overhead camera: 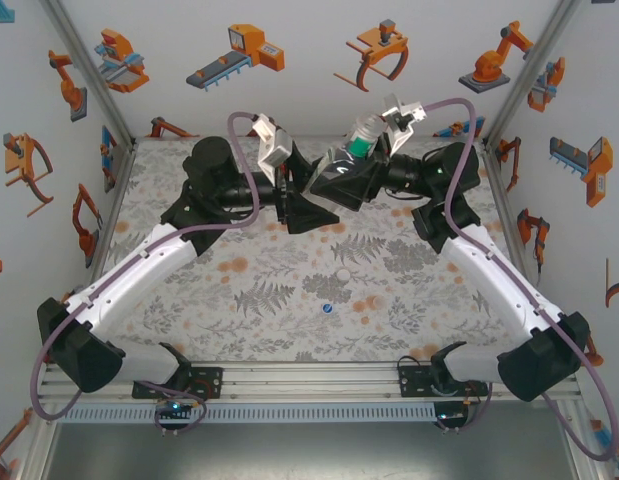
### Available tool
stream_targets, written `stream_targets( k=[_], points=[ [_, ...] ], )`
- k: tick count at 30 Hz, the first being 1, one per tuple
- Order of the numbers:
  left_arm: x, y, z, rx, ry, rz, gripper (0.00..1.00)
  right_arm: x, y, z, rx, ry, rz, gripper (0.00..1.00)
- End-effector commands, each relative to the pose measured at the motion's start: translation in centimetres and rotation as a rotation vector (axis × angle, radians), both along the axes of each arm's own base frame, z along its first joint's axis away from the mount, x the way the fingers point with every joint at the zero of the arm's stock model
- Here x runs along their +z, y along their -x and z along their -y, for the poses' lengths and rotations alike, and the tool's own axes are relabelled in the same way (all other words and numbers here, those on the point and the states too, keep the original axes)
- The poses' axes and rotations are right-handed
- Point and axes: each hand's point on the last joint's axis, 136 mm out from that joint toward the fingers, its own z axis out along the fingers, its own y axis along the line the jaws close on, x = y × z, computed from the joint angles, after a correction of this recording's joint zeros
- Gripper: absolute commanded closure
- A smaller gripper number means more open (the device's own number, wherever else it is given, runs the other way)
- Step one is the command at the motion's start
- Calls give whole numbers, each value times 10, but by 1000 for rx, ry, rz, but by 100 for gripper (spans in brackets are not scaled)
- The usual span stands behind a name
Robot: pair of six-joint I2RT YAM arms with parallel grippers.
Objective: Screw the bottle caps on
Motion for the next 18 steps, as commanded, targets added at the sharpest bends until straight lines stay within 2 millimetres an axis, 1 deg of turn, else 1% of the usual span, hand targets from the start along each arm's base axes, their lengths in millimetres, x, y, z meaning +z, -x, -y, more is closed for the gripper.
stream_targets(
  k=[1,5,7,11,12,14,18],
  points=[
    [15,9,1,-39,33,60,40,21,12,2,-2,-32,74,63],
    [15,12,1,-46,33,63,48,22,13,4,-19,-28,72,62],
    [16,13,0,-45,35,69,50,21,13,5,-35,-20,66,58],
    [17,16,-4,-34,39,89,52,23,13,11,-95,-12,57,34],
    [16,16,-5,-28,37,94,52,25,13,13,-109,-11,56,30],
    [16,15,-7,-11,36,101,53,29,13,17,-144,-15,58,26],
    [14,16,-11,12,37,120,53,39,16,24,-184,-26,64,26]
  ],
)
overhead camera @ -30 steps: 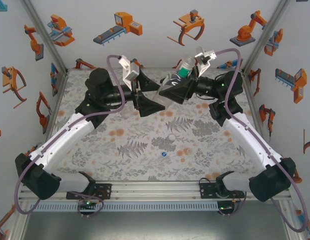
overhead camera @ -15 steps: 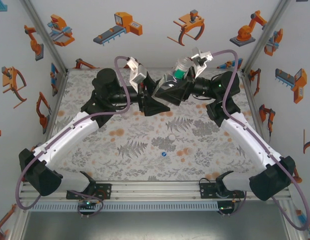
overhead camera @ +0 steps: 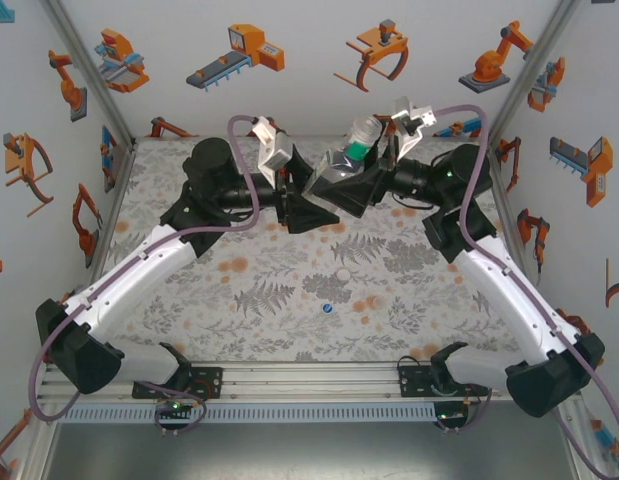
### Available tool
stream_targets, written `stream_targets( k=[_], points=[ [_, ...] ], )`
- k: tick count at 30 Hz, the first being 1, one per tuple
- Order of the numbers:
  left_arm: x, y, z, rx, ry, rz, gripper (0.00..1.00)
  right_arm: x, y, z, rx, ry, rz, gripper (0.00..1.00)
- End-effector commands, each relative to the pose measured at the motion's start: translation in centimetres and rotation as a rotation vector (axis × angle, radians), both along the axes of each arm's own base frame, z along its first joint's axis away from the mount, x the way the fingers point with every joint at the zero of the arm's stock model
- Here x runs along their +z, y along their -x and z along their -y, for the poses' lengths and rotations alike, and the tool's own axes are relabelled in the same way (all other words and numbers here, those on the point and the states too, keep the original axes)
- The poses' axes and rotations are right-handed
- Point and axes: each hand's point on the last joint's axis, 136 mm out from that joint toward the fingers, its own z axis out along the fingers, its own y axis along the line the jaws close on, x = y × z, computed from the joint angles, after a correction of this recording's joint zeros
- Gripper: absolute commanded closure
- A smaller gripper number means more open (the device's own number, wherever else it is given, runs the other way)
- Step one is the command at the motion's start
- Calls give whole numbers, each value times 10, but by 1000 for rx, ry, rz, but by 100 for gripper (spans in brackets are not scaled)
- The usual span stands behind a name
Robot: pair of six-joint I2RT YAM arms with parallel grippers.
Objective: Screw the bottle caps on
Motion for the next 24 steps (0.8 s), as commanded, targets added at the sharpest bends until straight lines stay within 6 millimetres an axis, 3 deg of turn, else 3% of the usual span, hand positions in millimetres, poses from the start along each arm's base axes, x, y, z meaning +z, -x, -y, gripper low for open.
stream_targets(
  k=[1,10,14,18,24],
  points=[
    [13,11,-9,8,34,79,53,28,9,11,-60,-33,60,27],
    [11,11,-10,14,31,82,51,48,8,13,-58,-81,71,36],
    [12,11,-9,13,32,84,49,47,6,10,-47,-77,68,46],
    [15,11,-9,12,37,82,42,46,8,9,-33,-70,69,59],
    [21,9,-8,10,42,75,30,42,10,5,-13,-63,68,62]
  ],
)
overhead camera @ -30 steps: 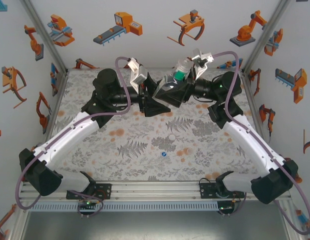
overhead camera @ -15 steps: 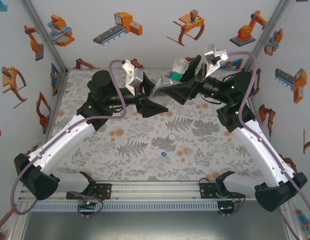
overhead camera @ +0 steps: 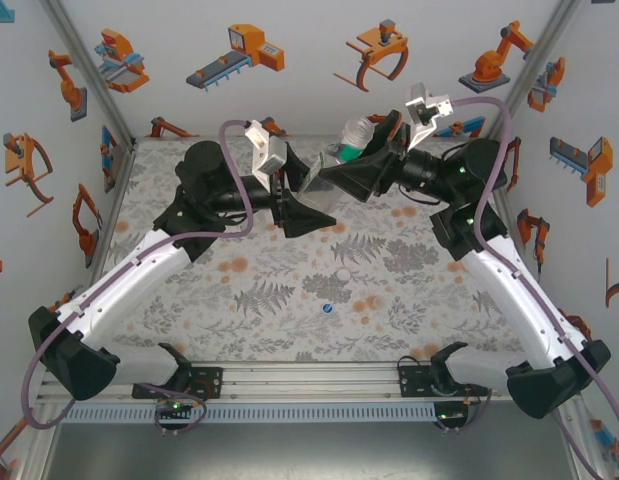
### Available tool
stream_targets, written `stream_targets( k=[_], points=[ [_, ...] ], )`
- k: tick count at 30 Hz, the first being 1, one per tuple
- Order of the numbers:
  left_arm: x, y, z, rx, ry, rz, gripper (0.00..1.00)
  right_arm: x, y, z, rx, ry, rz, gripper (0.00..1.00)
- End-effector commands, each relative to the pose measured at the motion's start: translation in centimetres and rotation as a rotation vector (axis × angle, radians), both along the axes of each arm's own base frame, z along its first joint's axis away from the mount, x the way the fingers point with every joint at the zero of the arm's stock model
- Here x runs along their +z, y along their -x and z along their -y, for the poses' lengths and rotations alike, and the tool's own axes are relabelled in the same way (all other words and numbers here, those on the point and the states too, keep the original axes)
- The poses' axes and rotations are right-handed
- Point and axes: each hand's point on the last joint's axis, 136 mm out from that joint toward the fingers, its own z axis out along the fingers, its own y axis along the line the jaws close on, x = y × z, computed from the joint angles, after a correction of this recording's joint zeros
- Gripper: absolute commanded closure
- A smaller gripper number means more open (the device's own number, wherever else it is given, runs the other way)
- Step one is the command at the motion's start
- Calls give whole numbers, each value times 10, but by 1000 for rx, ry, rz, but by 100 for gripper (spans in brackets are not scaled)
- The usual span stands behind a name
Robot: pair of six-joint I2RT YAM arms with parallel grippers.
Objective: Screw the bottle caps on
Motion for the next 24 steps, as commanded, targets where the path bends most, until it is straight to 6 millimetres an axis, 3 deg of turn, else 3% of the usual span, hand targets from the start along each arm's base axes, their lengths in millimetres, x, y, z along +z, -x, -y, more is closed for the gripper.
stream_targets(
  k=[1,13,24],
  points=[
    [19,7,-1,-17,35,36,29,14,10,-2,33,-22,50,62],
    [26,12,10,-63,12,29,29,12,18,-13,92,-19,63,66],
    [18,16,11,-75,-11,24,41,17,23,-13,97,-26,75,68]
  ],
)
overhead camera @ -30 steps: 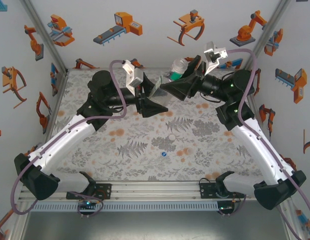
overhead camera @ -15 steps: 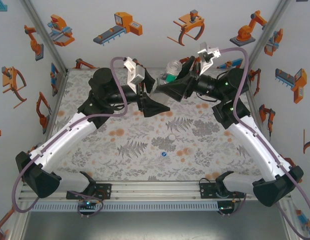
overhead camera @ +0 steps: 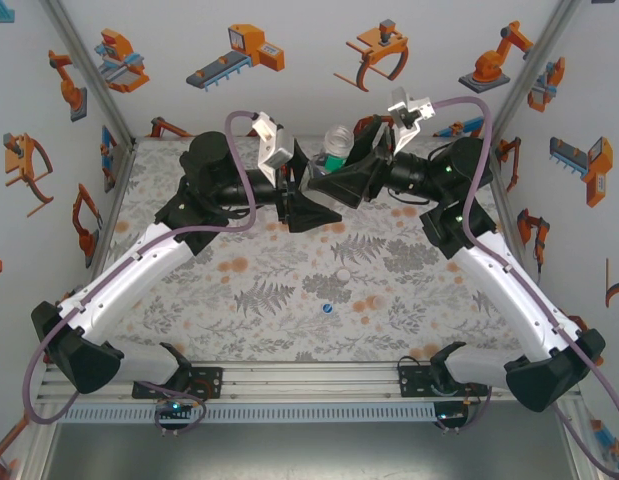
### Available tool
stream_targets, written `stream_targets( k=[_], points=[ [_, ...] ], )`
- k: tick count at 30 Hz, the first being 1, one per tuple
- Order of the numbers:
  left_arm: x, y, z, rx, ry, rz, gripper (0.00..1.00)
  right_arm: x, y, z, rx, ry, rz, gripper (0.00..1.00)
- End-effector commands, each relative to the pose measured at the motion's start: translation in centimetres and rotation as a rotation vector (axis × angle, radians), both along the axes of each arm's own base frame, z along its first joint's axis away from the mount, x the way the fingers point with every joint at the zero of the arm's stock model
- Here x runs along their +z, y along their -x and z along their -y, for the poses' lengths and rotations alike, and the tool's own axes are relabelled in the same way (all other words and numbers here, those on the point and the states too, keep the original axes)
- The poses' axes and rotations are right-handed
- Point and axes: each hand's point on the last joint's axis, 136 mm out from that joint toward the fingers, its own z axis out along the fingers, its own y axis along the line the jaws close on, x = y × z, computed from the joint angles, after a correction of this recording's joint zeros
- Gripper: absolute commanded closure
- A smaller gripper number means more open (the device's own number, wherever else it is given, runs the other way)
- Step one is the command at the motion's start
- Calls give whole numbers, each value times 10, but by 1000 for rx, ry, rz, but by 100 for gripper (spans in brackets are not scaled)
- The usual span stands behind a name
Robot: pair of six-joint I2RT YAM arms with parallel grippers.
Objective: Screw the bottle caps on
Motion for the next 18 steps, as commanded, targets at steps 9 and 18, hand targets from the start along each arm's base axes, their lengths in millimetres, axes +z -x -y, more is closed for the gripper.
stream_targets(
  k=[9,18],
  points=[
    [7,12,-1,-36,13,37,47,28,16,5,14,-55,82,71],
    [7,10,-2,-25,24,-6,55,25,9,11,-74,-30,73,31]
  ],
)
